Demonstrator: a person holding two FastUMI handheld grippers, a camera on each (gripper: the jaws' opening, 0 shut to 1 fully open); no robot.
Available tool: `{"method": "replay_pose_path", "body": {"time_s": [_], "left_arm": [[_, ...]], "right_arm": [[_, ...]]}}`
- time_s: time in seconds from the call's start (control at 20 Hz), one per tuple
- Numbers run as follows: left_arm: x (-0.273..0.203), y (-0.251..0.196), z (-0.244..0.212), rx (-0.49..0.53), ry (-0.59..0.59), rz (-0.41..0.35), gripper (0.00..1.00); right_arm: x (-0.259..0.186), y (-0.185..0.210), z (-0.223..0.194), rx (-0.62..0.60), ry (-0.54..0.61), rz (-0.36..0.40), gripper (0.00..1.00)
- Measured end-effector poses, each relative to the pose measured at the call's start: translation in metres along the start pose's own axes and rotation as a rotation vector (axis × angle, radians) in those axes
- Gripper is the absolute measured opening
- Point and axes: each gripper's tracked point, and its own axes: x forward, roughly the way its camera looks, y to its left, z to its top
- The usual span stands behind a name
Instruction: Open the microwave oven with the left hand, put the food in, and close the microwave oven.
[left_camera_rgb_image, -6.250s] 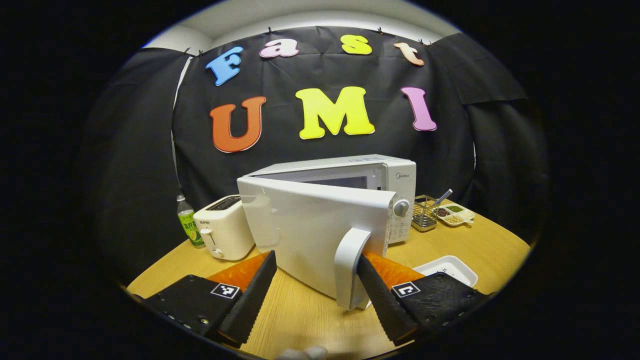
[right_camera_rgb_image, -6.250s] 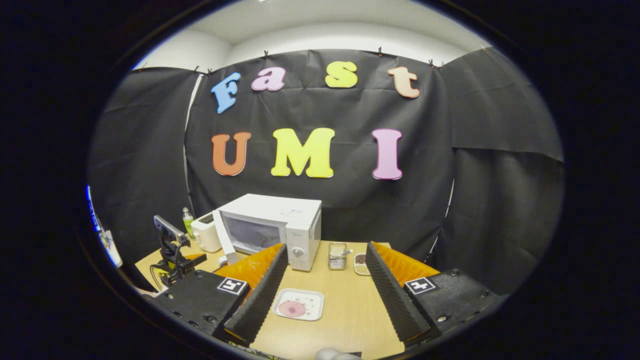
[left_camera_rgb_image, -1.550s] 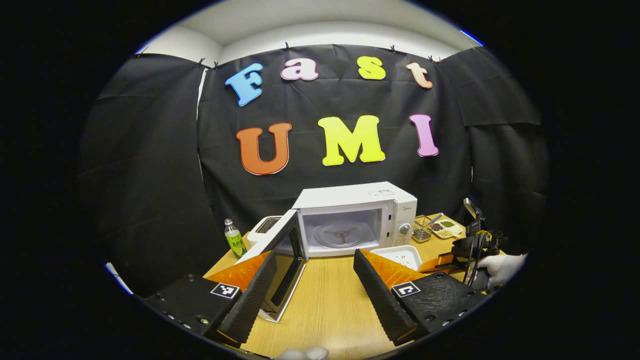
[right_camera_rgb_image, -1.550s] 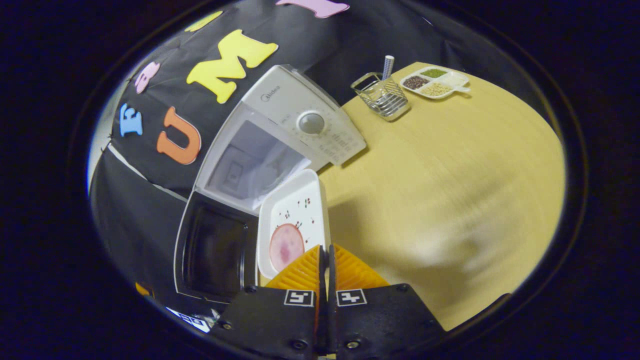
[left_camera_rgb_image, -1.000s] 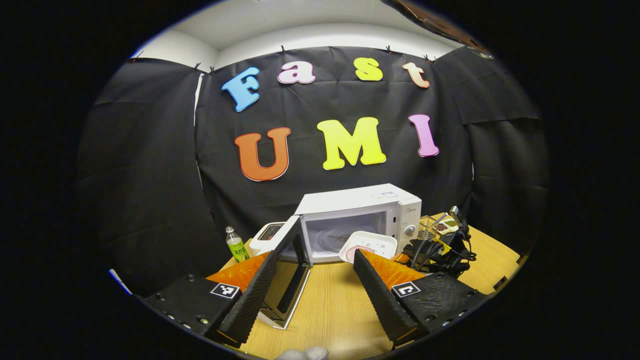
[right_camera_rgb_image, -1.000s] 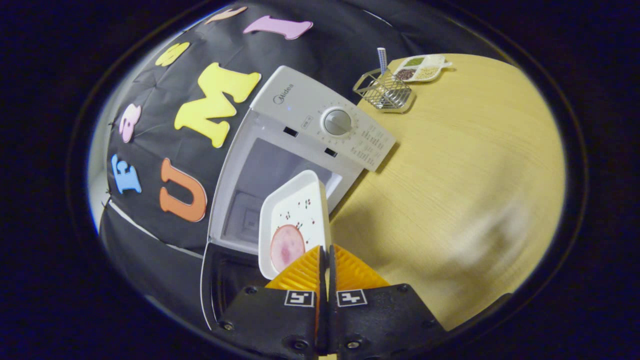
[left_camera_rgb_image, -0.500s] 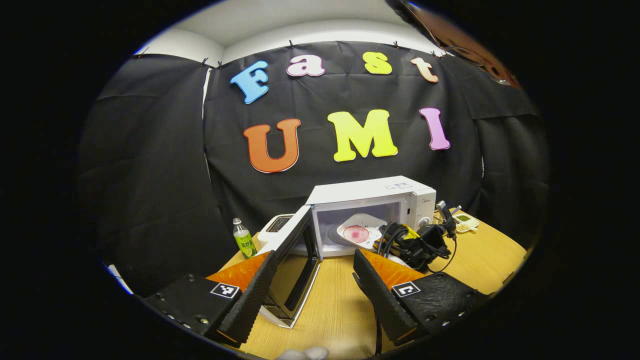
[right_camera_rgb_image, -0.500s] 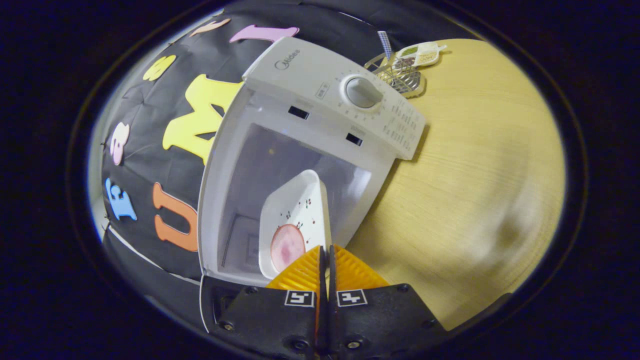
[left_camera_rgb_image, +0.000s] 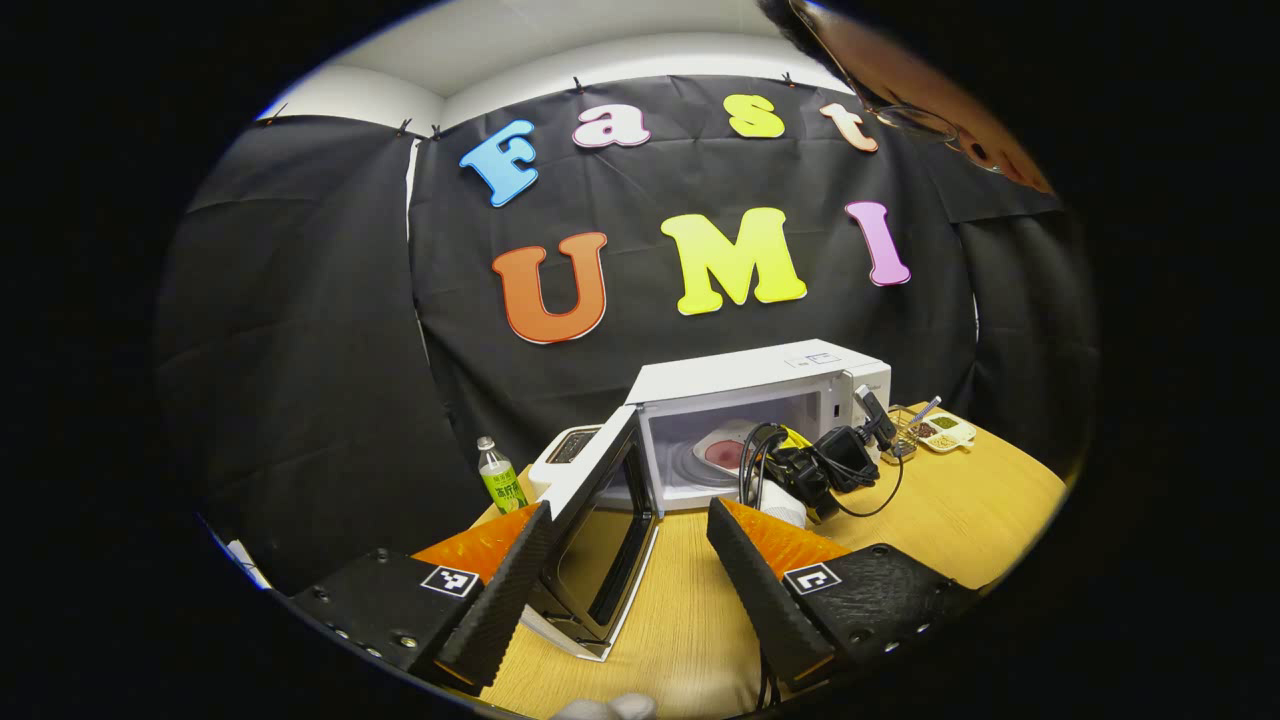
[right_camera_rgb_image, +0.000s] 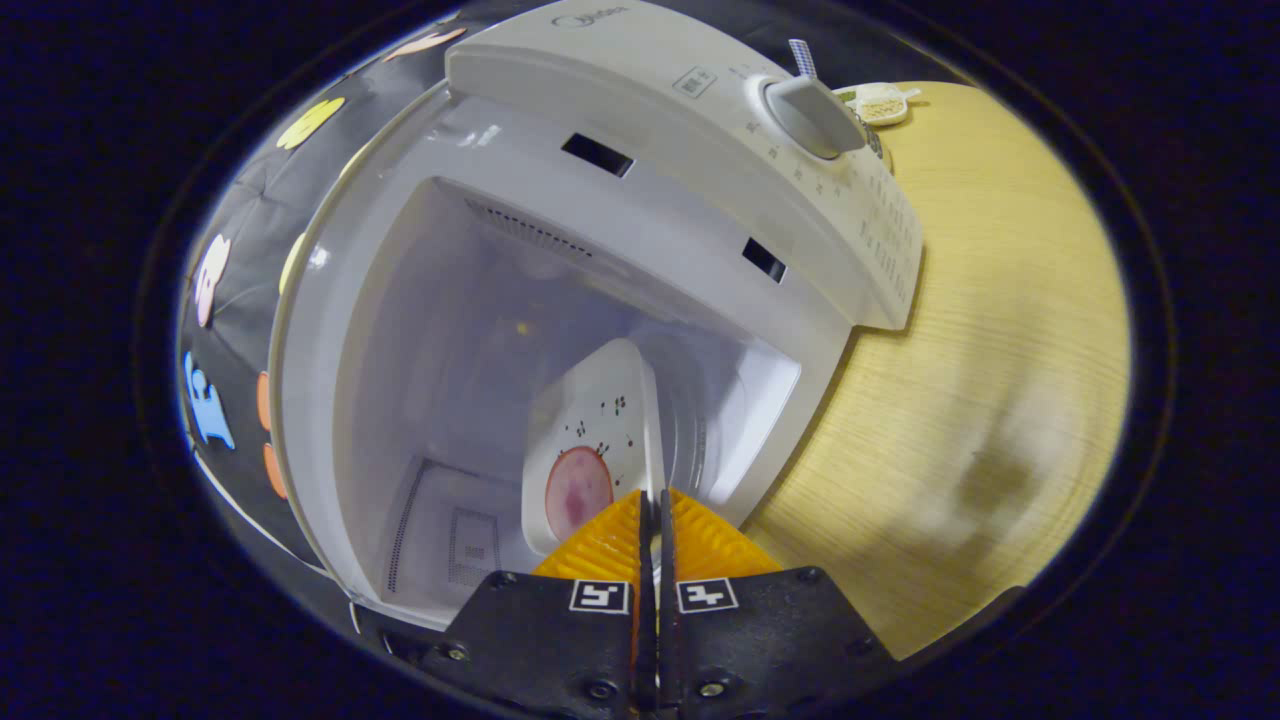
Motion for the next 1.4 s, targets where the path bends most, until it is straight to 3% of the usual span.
{"method": "replay_pose_path", "body": {"time_s": [0.15,0.25,0.3,0.4,0.5,0.55,0.6,0.65,0.7,0.75,0.8,0.85,0.9,0.95,1.0,1.05,1.2,1.4], "left_arm": [[0.001,0.0,0.0,0.004,0.001,-0.004,0.95],[-0.001,0.002,0.003,0.002,-0.005,0.0,0.95],[-0.002,0.004,0.004,0.001,-0.007,0.001,0.95],[-0.003,0.008,0.005,0.002,-0.007,0.001,0.95],[-0.005,0.01,0.012,0.003,-0.011,-0.002,0.95],[-0.006,0.011,0.016,0.005,-0.021,-0.002,0.95],[-0.006,0.013,0.021,0.005,-0.03,-0.002,0.95],[-0.008,0.013,0.026,0.005,-0.039,-0.005,0.95],[-0.009,0.013,0.031,0.005,-0.047,-0.008,0.95],[-0.01,0.012,0.036,0.004,-0.054,-0.016,0.95],[-0.011,0.012,0.042,0.003,-0.065,-0.023,0.95],[-0.012,0.014,0.049,0.004,-0.073,-0.026,0.95],[-0.014,0.015,0.054,0.003,-0.084,-0.029,0.95],[-0.016,0.016,0.061,-0.003,-0.091,-0.034,0.95],[-0.016,0.016,0.066,-0.014,-0.1,-0.041,0.95],[-0.017,0.017,0.069,-0.024,-0.106,-0.045,0.95],[-0.014,0.019,0.075,-0.038,-0.12,-0.055,0.95],[-0.01,0.017,0.082,-0.036,-0.139,-0.062,0.95]], "right_arm": [[-0.002,0.003,0.006,0.038,-0.026,0.036,0.11],[-0.012,0.012,0.01,0.068,-0.007,0.116,0.09],[-0.022,0.013,0.014,0.058,-0.013,0.129,0.21],[-0.041,0.01,0.021,-0.036,-0.053,0.122,0.58],[-0.064,0.018,0.027,-0.188,-0.071,0.143,0.76],[-0.076,0.024,0.029,-0.281,-0.076,0.158,0.89],[-0.092,0.029,0.034,-0.384,-0.085,0.162,0.95],[-0.107,0.033,0.042,-0.475,-0.107,0.163,0.89],[-0.124,0.041,0.053,-0.55,-0.137,0.177,1.0],[-0.143,0.047,0.062,-0.616,-0.155,0.188,0.91],[-0.162,0.053,0.071,-0.674,-0.162,0.202,1.0],[-0.183,0.054,0.081,-0.738,-0.171,0.208,0.91],[-0.204,0.057,0.093,-0.79,-0.183,0.218,0.91],[-0.222,0.061,0.109,-0.846,-0.211,0.224,1.0],[-0.242,0.058,0.13,-0.904,-0.241,0.206,0.91],[-0.259,0.057,0.144,-0.945,-0.254,0.203,1.0],[-0.299,0.049,0.189,-1.055,-0.307,0.169,1.0],[-0.353,0.013,0.24,-1.062,-0.346,0.075,1.0]]}}
